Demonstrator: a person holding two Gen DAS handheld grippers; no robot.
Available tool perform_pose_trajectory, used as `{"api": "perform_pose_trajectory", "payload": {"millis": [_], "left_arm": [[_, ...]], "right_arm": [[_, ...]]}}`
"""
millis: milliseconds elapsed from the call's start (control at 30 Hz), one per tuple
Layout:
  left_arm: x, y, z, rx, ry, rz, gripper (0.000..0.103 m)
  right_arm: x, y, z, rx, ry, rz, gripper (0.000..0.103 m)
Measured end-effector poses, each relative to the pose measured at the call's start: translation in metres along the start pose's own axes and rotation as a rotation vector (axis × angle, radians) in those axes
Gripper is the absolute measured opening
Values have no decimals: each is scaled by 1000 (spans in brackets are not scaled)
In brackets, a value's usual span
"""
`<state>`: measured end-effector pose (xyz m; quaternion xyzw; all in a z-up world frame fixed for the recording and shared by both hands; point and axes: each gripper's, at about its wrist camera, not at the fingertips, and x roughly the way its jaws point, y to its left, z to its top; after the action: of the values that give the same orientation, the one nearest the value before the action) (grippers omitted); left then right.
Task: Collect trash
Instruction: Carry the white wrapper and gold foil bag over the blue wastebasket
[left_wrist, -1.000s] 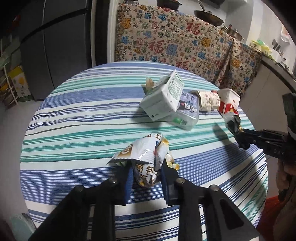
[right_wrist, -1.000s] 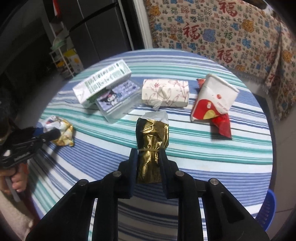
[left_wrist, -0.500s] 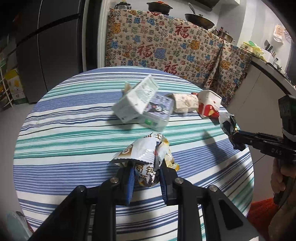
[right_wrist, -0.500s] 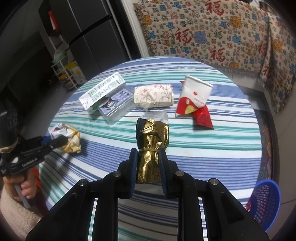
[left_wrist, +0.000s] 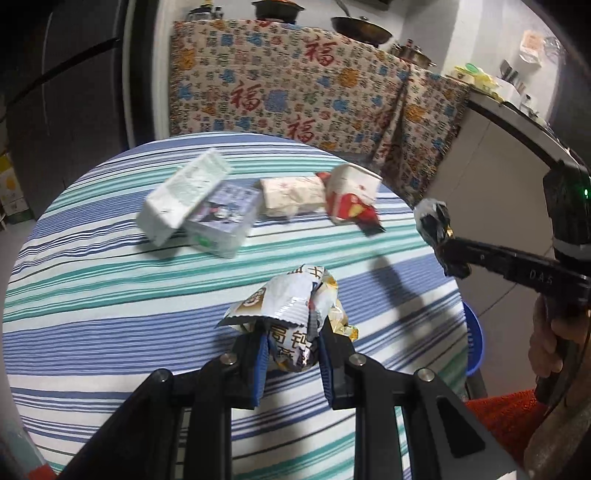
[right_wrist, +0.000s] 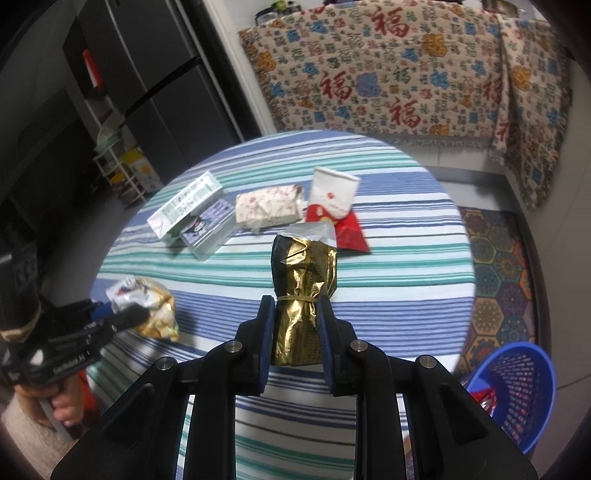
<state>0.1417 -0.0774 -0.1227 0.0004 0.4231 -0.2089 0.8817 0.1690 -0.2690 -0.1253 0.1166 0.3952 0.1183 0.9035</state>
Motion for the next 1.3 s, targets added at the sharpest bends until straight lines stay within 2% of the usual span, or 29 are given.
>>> {"api": "perform_pose_trajectory", "payload": {"millis": [167, 333, 667, 800, 933, 1033, 1300], "left_arm": [[1, -27, 2, 13, 6, -42, 24], [-1, -69, 11, 65, -3, -107, 24], [28, -181, 36, 177, 25, -266, 24], [52, -236, 40, 234, 48, -314, 24], [85, -288, 35, 296, 87, -343, 24], [112, -322, 27, 323, 117, -359, 24], [169, -369, 13, 368, 182, -352, 24]], "right_arm": [[-19, -21, -3, 45, -23, 4, 22], [-49, -51, -6, 92, -57, -22, 22], [-127, -153, -21, 202, -92, -218, 22], [-144, -203, -43, 280, -96, -308, 22], [-151, -248, -69, 385, -93, -342, 22], [-156, -269, -80, 416, -80, -353, 22], [-159, -308, -104, 496, -46, -362, 22]]}}
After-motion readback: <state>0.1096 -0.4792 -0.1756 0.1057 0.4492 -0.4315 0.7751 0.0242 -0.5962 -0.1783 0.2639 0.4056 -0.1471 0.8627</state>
